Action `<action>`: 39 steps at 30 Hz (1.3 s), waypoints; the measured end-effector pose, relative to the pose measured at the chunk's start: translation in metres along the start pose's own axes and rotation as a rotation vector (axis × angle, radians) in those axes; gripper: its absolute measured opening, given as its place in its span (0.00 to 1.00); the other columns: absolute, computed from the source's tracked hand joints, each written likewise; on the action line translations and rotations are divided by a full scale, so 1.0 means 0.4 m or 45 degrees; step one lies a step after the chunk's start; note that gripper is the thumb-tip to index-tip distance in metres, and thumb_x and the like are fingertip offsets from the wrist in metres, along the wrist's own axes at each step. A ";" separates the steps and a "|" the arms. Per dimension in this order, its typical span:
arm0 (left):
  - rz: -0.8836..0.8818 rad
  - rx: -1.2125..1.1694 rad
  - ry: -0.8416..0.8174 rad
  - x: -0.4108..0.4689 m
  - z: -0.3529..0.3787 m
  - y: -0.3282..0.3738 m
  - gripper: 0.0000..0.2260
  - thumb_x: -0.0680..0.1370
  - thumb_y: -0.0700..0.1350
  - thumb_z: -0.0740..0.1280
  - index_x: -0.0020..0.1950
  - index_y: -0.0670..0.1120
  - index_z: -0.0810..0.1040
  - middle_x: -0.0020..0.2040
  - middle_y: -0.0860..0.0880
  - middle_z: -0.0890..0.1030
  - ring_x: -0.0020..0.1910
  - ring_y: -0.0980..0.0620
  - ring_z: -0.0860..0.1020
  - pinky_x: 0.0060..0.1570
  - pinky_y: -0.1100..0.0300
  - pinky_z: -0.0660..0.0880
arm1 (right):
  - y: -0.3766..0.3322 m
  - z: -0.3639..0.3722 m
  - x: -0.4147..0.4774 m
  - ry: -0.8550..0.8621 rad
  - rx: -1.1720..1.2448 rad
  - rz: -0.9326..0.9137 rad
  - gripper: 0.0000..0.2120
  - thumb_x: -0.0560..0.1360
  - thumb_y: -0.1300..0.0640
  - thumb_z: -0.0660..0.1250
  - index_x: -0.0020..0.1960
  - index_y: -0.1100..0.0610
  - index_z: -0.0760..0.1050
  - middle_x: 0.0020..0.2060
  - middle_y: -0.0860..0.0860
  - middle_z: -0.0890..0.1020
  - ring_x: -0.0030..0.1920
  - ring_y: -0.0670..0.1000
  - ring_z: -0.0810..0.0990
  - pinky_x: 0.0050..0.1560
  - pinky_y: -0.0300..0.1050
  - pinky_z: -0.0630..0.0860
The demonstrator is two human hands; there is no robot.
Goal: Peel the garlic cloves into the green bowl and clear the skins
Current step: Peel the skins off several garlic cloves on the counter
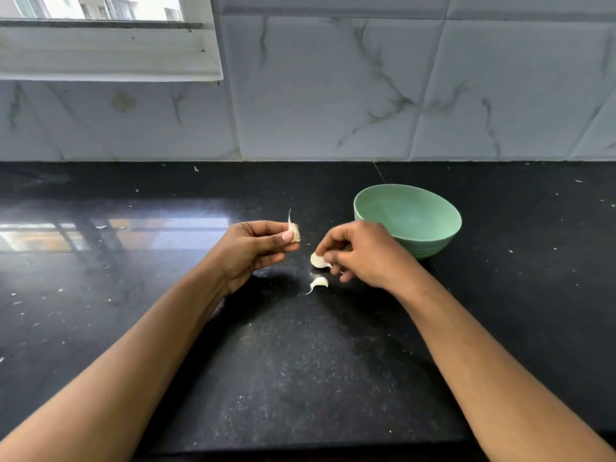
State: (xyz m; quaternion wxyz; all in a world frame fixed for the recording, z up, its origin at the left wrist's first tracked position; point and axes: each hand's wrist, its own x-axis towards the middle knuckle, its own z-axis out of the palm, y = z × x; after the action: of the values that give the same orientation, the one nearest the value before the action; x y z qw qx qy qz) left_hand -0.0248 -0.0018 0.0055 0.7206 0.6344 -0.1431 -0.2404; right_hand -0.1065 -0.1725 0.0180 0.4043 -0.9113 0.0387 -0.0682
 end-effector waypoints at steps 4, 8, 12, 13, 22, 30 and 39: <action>-0.004 0.011 -0.024 -0.002 0.005 -0.001 0.06 0.72 0.37 0.68 0.47 0.44 0.82 0.39 0.51 0.85 0.39 0.59 0.83 0.34 0.71 0.77 | -0.005 0.005 0.003 0.181 0.239 -0.064 0.07 0.76 0.67 0.65 0.47 0.59 0.80 0.34 0.51 0.80 0.34 0.50 0.82 0.36 0.43 0.82; 0.052 0.055 -0.023 -0.006 0.013 0.001 0.07 0.73 0.36 0.69 0.46 0.45 0.82 0.38 0.50 0.85 0.39 0.58 0.83 0.35 0.70 0.77 | -0.009 0.033 0.008 0.227 0.476 -0.124 0.04 0.74 0.63 0.70 0.47 0.55 0.80 0.37 0.49 0.81 0.40 0.58 0.83 0.40 0.48 0.83; 0.125 0.100 0.005 -0.010 0.024 0.003 0.06 0.70 0.37 0.71 0.45 0.44 0.82 0.37 0.49 0.85 0.39 0.57 0.83 0.35 0.69 0.77 | -0.005 0.037 0.016 0.200 0.645 -0.076 0.03 0.73 0.63 0.71 0.46 0.57 0.80 0.38 0.52 0.82 0.39 0.55 0.83 0.41 0.48 0.82; 0.132 0.100 0.008 -0.012 0.028 0.001 0.06 0.69 0.39 0.71 0.45 0.43 0.82 0.37 0.48 0.85 0.39 0.57 0.84 0.36 0.69 0.77 | -0.005 0.039 0.017 0.190 0.695 -0.069 0.03 0.73 0.63 0.71 0.45 0.57 0.80 0.37 0.52 0.82 0.38 0.51 0.82 0.41 0.46 0.81; 0.212 0.124 0.072 -0.018 0.041 -0.006 0.09 0.64 0.43 0.73 0.42 0.43 0.82 0.37 0.47 0.85 0.39 0.55 0.84 0.37 0.67 0.78 | -0.003 0.053 0.017 0.239 0.797 -0.130 0.05 0.73 0.64 0.71 0.42 0.56 0.79 0.35 0.51 0.82 0.36 0.45 0.82 0.36 0.36 0.79; 0.173 -0.053 0.160 -0.009 0.053 -0.016 0.03 0.69 0.34 0.71 0.41 0.40 0.82 0.34 0.46 0.84 0.35 0.54 0.83 0.37 0.67 0.79 | 0.004 0.084 0.031 0.382 0.776 -0.177 0.02 0.73 0.66 0.70 0.43 0.61 0.81 0.32 0.48 0.83 0.33 0.45 0.82 0.37 0.36 0.80; 0.074 -0.179 0.135 -0.006 0.050 -0.022 0.09 0.65 0.38 0.70 0.44 0.39 0.82 0.37 0.45 0.85 0.37 0.54 0.84 0.38 0.67 0.79 | -0.002 0.092 0.031 0.414 1.074 -0.034 0.07 0.73 0.68 0.68 0.38 0.59 0.80 0.31 0.51 0.83 0.32 0.48 0.81 0.34 0.37 0.79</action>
State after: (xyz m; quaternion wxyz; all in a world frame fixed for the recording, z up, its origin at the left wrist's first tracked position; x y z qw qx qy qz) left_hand -0.0384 -0.0183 0.0000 0.7766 0.5897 -0.1059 -0.1951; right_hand -0.0884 -0.1465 -0.0048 0.7279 -0.6448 0.0590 -0.2255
